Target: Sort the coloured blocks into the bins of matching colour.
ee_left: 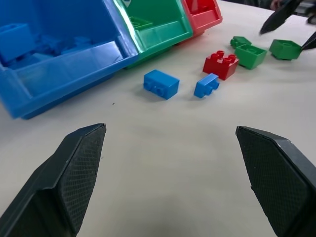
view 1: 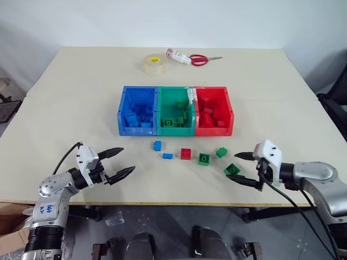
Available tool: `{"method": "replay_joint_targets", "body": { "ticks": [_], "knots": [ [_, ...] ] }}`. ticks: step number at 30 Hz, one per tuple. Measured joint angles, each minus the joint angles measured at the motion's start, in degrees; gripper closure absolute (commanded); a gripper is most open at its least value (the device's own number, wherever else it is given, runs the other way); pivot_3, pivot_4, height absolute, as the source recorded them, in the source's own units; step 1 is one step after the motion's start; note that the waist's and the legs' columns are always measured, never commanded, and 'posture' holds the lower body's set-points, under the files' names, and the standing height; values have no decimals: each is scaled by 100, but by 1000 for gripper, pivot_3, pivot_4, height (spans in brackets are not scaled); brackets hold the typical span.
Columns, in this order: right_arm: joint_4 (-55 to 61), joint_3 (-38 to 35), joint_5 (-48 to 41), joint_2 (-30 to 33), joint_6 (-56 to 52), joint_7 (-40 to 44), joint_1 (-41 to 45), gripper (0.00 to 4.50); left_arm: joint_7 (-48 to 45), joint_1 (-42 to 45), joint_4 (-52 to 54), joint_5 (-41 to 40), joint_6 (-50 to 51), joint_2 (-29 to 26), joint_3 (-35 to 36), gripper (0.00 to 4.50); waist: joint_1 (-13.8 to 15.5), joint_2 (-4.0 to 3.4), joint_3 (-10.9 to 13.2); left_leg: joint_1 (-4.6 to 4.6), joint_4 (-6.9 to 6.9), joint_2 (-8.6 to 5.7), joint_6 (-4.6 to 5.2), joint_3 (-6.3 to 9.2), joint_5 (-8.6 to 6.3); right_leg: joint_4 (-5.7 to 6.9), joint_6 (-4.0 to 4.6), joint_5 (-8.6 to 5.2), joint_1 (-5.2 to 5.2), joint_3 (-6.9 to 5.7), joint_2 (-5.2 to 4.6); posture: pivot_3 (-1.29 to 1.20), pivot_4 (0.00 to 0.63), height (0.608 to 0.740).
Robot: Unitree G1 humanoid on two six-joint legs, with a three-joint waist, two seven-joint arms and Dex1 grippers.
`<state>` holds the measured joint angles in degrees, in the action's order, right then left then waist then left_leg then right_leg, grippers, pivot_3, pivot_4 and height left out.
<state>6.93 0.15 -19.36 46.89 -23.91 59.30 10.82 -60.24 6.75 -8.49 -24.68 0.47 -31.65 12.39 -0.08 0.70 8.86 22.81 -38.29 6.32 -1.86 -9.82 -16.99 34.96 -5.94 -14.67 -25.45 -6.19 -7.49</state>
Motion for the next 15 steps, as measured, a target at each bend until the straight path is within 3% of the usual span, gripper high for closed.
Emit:
{"method": "replay_joint_targets", "body": {
  "ticks": [4, 10, 15],
  "knots": [
    [-284, 184, 165, -13, 243, 133, 78, 885, 34, -124, 157, -3, 0, 21, -1, 0, 0, 0, 0, -1, -2, 0, 0, -1, 0, -1, 0, 0, 0, -1, 0, 0, 150, 740],
    [-319, 182, 234, -12, 439, 202, 60, 3021, 83, -331, 344, -38, -14, 53, 1, 0, -2, 0, 0, -1, -2, 1, -1, -1, 0, 0, 0, 0, 0, 0, 0, 0, 150, 740],
    [-251, 74, 95, -134, 375, 109, 253, 3028, 118, -346, 345, -53, -47, 126, 2, 0, -2, 0, 0, -2, -2, 1, -1, -1, 0, 0, 0, 0, 0, 0, 0, 0, 150, 740]
  ]
}}
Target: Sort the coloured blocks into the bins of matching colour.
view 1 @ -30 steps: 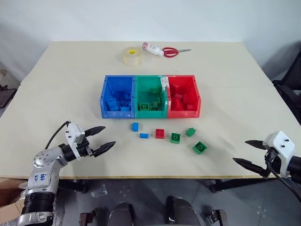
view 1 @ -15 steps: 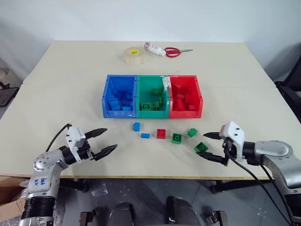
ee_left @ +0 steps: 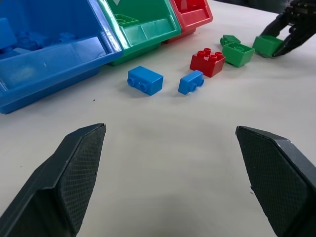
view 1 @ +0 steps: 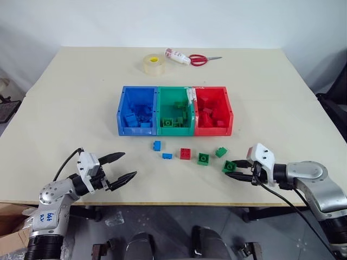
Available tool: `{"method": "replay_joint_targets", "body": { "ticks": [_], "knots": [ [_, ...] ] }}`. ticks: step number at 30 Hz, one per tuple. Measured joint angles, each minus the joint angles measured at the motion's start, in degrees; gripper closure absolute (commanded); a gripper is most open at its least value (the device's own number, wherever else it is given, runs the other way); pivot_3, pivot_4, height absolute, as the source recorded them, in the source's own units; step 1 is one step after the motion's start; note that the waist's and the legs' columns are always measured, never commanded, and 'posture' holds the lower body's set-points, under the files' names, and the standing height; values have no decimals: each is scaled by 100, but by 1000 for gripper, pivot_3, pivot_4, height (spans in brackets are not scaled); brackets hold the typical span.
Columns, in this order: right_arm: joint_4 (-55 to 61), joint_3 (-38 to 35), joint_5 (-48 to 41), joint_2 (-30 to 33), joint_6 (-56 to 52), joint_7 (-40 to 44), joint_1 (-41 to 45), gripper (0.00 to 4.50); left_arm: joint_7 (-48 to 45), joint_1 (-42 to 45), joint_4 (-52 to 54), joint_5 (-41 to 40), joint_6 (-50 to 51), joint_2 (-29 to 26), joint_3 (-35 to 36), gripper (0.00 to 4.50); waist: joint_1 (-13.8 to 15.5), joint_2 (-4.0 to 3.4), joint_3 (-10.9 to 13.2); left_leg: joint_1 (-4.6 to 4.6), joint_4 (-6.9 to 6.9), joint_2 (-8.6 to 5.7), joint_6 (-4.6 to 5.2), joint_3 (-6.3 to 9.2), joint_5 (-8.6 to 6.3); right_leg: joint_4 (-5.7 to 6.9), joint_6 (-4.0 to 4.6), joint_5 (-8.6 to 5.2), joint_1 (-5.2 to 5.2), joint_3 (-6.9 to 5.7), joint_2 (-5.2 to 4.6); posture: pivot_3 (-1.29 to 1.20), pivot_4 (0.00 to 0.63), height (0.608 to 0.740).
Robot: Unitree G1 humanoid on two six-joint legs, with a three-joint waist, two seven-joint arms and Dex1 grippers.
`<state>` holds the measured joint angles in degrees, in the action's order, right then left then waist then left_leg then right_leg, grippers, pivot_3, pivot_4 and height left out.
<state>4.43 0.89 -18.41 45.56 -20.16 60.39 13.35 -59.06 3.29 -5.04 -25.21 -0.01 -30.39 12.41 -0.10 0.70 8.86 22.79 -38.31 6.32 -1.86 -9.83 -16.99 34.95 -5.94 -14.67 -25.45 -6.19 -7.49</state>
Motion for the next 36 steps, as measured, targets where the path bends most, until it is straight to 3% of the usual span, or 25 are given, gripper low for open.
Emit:
{"method": "replay_joint_targets", "body": {
  "ticks": [9, 15, 21, 24, 29, 36],
  "knots": [
    [-280, 295, -40, -1152, -166, -555, 1980, 3028, 47, 307, -60, 17, -81, 107, -135, 0, -30, -1, 0, -3, 4, 2, -2, -2, 1, 19, 2, -1, -2, -1, 2, 0, 150, 740],
    [-1935, 802, 630, -2311, 407, -1075, 3234, 3028, 198, 268, -45, 32, -132, 254, -194, 0, -68, -3, 1, 4, 2, 2, -3, -6, 2, 24, 2, -1, -7, -2, 2, 0, 150, 740],
    [-3541, 833, 1184, -2993, 1304, -1829, 4121, 1034, 314, 240, -15, 40, -138, 288, -219, 0, -141, -3, 1, 7, 6, 2, -5, -6, 2, 23, 2, -1, -9, -5, 1, 0, 150, 740],
    [-3509, 779, 1208, -2974, 1410, -1796, 3978, 12, 349, 229, -3, 40, -138, 294, -221, 0, -151, -3, 1, 8, 11, 2, -5, -5, 2, 18, 2, -1, -9, -6, 1, 0, 150, 740],
    [-2314, 724, 1015, -2476, 1134, -1381, 2984, 12, 394, 217, -5, 41, -134, 339, -257, 0, -146, -3, 1, 12, 8, 2, -4, -5, 1, 13, -1, 0, -9, -7, 0, 0, 150, 740],
    [214, -103, 45, -1014, 217, -620, 819, 12, 314, 386, -117, 43, -138, 385, -419, 0, -123, -3, 1, 10, 9, 2, -3, -2, -1, 9, -1, 0, -7, -9, 0, 0, 150, 740]
  ]
}}
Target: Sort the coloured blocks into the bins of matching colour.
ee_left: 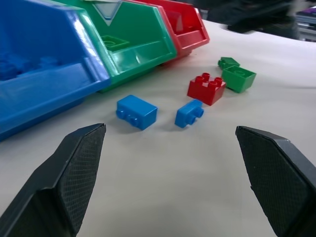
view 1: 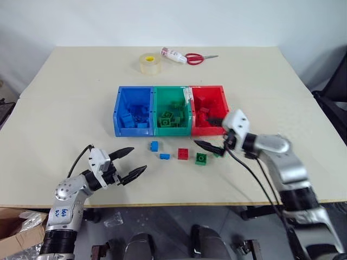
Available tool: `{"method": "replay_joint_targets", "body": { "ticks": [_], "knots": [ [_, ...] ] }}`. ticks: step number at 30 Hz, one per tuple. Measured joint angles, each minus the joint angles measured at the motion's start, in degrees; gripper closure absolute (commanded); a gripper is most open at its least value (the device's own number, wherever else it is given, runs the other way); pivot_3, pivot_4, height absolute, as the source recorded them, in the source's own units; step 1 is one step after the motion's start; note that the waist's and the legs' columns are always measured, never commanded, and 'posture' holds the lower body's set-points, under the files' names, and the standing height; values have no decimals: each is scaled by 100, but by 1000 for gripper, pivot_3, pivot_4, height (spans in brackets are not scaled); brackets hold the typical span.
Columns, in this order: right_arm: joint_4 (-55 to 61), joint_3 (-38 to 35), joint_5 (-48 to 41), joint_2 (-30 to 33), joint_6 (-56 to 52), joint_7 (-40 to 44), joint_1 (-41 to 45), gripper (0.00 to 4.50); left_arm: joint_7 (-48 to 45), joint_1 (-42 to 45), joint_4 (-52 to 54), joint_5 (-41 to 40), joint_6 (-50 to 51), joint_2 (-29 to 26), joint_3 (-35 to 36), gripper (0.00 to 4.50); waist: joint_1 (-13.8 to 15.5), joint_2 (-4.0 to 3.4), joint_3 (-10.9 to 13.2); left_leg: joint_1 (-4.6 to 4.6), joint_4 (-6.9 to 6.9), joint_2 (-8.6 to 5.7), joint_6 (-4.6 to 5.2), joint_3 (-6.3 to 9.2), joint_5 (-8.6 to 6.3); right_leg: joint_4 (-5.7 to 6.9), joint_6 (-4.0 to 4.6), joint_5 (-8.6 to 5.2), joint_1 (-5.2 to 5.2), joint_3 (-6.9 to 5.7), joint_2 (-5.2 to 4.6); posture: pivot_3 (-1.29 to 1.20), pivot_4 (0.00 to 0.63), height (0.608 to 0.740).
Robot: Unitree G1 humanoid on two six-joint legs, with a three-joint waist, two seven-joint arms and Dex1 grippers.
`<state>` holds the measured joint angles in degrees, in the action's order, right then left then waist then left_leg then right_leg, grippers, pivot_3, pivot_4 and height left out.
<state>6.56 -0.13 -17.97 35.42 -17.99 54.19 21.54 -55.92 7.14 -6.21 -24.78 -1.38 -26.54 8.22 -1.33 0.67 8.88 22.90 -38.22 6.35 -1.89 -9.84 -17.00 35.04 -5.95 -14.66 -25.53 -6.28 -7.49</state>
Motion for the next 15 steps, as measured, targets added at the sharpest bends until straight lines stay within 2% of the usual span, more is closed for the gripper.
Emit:
{"method": "replay_joint_targets", "body": {
  "ticks": [4, 9, 13, 15],
  "knots": [
    [930, -775, -523, 706, -661, 130, -1218, 12, -44, 119, -183, 3, -16, 3, -25, 0, -12, 3, -1, -6, 0, 0, 0, 0, 0, -4, 0, 0, 3, 0, 0, 0, 150, 740],
    [1218, -1385, -629, 1090, -879, 139, -2145, 12, -120, 169, -369, 4, -61, -28, -19, 0, -7, 4, -1, -12, 1, 0, 1, 0, 0, -20, 3, -2, 6, 2, -1, 0, 150, 740],
    [1129, -1253, -580, 1097, -858, 116, -2030, 12, -123, 180, -380, 8, -72, -43, -15, 0, -24, 6, -2, -16, 0, 0, 1, -1, 0, -18, 3, -2, 6, 4, 0, 0, 150, 740],
    [883, -970, -419, 1004, -785, 33, -1635, 12, -120, 190, -381, 12, -79, -46, -14, 0, -27, 6, -2, -18, 0, 0, 0, -1, 0, -17, 4, -2, 6, 4, 0, 0, 150, 740]
  ]
}}
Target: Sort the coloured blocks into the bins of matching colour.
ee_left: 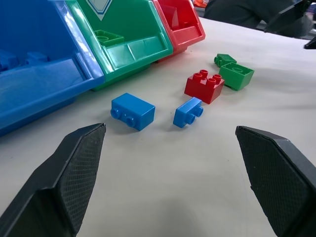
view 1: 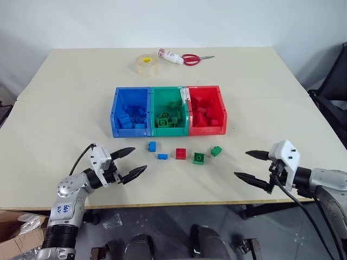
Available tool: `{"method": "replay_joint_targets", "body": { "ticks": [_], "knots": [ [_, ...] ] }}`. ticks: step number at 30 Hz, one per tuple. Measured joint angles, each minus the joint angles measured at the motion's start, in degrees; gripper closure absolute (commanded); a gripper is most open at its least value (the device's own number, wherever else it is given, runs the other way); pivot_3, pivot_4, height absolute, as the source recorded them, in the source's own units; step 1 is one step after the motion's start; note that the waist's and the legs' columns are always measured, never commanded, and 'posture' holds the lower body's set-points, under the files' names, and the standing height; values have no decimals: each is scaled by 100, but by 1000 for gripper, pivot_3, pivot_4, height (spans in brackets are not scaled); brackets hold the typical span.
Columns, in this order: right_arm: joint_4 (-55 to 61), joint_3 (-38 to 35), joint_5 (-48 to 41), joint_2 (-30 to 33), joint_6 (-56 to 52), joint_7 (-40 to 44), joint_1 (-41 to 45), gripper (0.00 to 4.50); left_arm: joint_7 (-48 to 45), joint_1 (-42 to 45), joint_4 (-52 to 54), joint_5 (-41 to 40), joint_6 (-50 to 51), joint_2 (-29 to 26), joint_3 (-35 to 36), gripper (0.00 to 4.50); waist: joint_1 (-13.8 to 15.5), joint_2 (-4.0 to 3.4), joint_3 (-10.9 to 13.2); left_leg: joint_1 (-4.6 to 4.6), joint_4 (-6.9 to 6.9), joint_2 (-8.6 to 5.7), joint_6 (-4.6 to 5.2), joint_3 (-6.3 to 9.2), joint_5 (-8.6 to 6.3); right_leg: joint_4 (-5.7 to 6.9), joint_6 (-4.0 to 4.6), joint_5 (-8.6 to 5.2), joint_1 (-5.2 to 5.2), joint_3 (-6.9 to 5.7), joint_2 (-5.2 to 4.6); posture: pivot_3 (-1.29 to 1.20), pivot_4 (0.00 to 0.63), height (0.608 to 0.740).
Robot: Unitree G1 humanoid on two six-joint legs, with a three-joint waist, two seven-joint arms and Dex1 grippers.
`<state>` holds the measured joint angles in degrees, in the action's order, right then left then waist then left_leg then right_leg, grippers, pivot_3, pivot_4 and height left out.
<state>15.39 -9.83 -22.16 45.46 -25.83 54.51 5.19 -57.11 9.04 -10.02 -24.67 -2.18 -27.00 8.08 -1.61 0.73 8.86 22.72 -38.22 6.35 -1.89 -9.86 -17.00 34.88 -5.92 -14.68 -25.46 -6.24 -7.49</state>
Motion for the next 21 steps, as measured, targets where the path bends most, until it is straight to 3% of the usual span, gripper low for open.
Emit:
{"method": "replay_joint_targets", "body": {
  "ticks": [8, 12, 15, 21],
  "knots": [
    [-1434, 1192, 676, -562, 528, -11, 1199, 12, 122, -108, 112, 1, -4, 1, 33, 0, 22, 0, 0, 6, -2, -1, 0, -2, 0, 15, -2, 1, 0, -1, 0, 0, 150, 740],
    [-2192, 1455, 969, -857, 851, -37, 1709, 12, 211, -307, 371, -1, -1, -1, 63, 0, 8, -2, 1, 4, -1, 0, -1, -3, 0, 19, -2, 1, -1, -1, 0, 0, 150, 740],
    [-2502, 1521, 1053, -974, 964, -31, 1915, 546, 263, -438, 520, -4, 10, -2, 100, 0, 7, -1, 1, 4, -2, 0, -1, -3, 0, 19, -2, 1, 0, -1, 0, 0, 150, 740],
    [-2538, 1530, 1076, -1077, 1024, -27, 1929, 2472, 307, -556, 657, -17, 24, -2, 111, 0, 14, 0, 0, 3, -3, 0, -1, -3, 0, 21, -2, 1, 1, -1, -1, 0, 150, 740]
  ]
}}
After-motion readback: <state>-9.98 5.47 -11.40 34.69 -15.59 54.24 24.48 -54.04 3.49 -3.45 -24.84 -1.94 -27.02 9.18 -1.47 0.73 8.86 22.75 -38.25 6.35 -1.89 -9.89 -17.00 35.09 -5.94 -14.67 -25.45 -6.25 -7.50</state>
